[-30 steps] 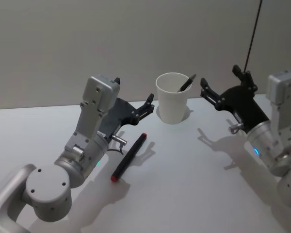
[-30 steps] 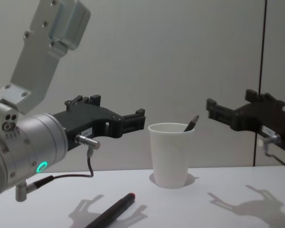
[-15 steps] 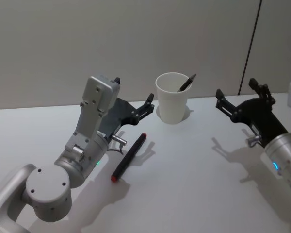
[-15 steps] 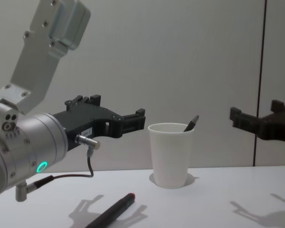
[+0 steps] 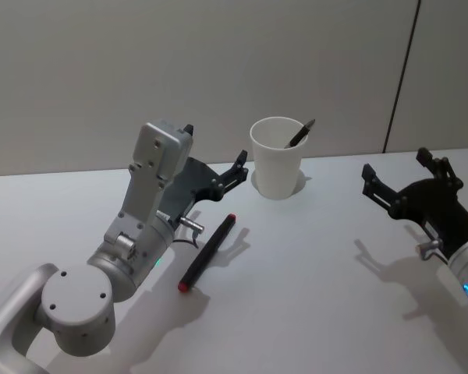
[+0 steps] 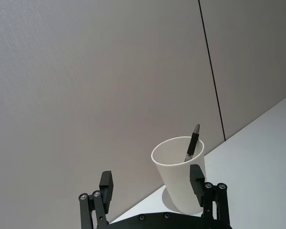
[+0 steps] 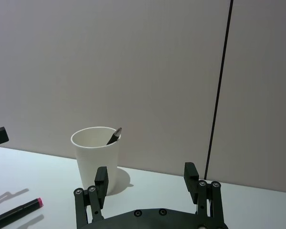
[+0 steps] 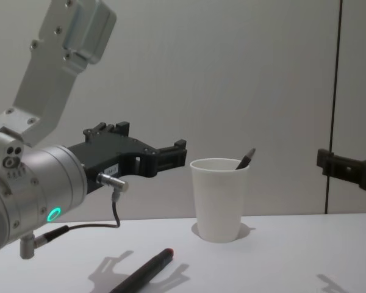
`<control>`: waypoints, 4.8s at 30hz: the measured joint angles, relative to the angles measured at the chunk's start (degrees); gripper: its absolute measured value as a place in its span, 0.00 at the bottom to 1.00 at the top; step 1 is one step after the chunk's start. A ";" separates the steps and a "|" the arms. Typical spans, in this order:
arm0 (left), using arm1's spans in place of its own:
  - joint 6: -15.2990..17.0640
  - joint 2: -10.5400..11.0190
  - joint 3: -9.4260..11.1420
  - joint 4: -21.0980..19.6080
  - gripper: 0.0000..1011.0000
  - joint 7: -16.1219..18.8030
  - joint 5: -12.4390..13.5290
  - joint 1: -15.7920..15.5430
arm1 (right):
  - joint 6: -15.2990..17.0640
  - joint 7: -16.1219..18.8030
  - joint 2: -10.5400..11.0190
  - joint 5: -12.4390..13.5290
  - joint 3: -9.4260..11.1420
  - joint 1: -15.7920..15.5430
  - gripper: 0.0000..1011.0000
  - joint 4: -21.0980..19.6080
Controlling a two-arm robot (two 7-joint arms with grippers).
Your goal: Place the pen into the pen holder.
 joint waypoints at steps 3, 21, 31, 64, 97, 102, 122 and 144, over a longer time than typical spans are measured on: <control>0.00 0.00 0.00 0.00 0.99 0.00 0.00 0.00 | 0.69 -0.26 0.45 0.40 0.04 -0.64 0.99 -0.96; 0.20 0.17 -0.19 -0.24 0.99 -0.56 -0.51 0.13 | 1.42 -0.55 0.90 0.82 0.10 -1.33 0.99 -1.91; 1.72 1.85 -1.12 -2.30 0.99 -2.78 -2.88 1.21 | 1.39 -0.54 0.90 0.82 0.09 -1.33 0.99 -1.91; 18.23 11.11 -3.61 -14.72 0.99 -6.30 -11.30 9.08 | 1.38 -0.52 0.90 0.79 0.09 -1.33 0.99 -1.90; 36.36 6.00 -2.33 -13.03 0.99 -1.84 -12.25 7.61 | 1.38 -0.52 0.90 0.79 0.09 -1.33 0.99 -1.90; 37.23 5.19 -2.30 -12.25 0.99 -1.26 -12.13 7.24 | 1.38 -0.52 0.90 0.79 0.09 -1.33 0.99 -1.90; 40.21 3.26 -2.70 -10.65 0.99 0.24 -12.57 6.60 | 1.38 -0.52 0.90 0.79 0.09 -1.33 0.99 -1.90; 42.55 2.04 -3.59 -10.31 0.99 1.06 -15.00 6.64 | 1.38 -0.52 0.90 0.79 0.09 -1.33 0.99 -1.90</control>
